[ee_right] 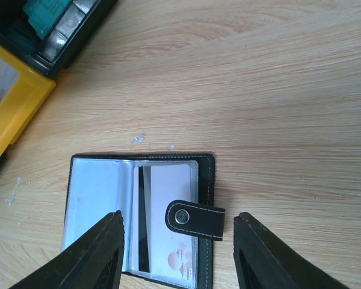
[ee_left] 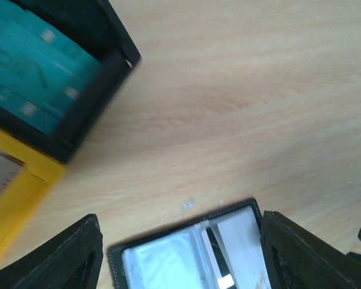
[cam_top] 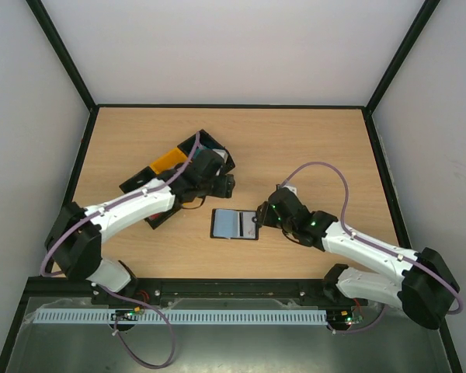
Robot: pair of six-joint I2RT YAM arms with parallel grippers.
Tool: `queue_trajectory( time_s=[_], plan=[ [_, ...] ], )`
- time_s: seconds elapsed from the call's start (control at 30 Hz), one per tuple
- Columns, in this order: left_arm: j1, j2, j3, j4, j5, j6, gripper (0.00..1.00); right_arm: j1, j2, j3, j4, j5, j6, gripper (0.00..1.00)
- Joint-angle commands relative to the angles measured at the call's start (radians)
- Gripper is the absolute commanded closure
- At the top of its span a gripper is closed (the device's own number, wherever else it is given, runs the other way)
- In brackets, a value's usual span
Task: Put the credit cards into the card holder
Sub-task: Insert the credit card into the card holder, then pick up the credit card from the storage box.
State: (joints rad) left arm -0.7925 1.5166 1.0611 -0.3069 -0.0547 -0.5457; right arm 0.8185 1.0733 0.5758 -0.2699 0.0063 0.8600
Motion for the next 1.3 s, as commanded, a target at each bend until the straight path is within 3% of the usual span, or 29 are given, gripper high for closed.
queue_trajectory(
  time_s=[0.0,0.13,0.4,0.83,1.27],
  plan=[
    [0.058,-0.044,0.085,-0.17,-0.07,0.163,0.25,0.002,-0.016,0.035,-0.048,0.053,-0.006,0.51],
    [0.121,0.003,0.176,-0.218,-0.021,0.263,0.26,0.002,-0.007,0.043,-0.035,0.05,-0.014,0.5],
    [0.199,0.216,0.369,-0.301,-0.003,0.378,0.45,-0.014,0.029,0.053,0.011,0.013,-0.027,0.5],
    [0.321,0.555,0.696,-0.41,0.067,0.471,0.48,-0.061,0.201,0.096,0.139,-0.07,-0.049,0.51],
    [0.364,0.802,0.94,-0.518,0.115,0.573,0.4,-0.086,0.427,0.175,0.227,-0.132,-0.097,0.52]
  ],
)
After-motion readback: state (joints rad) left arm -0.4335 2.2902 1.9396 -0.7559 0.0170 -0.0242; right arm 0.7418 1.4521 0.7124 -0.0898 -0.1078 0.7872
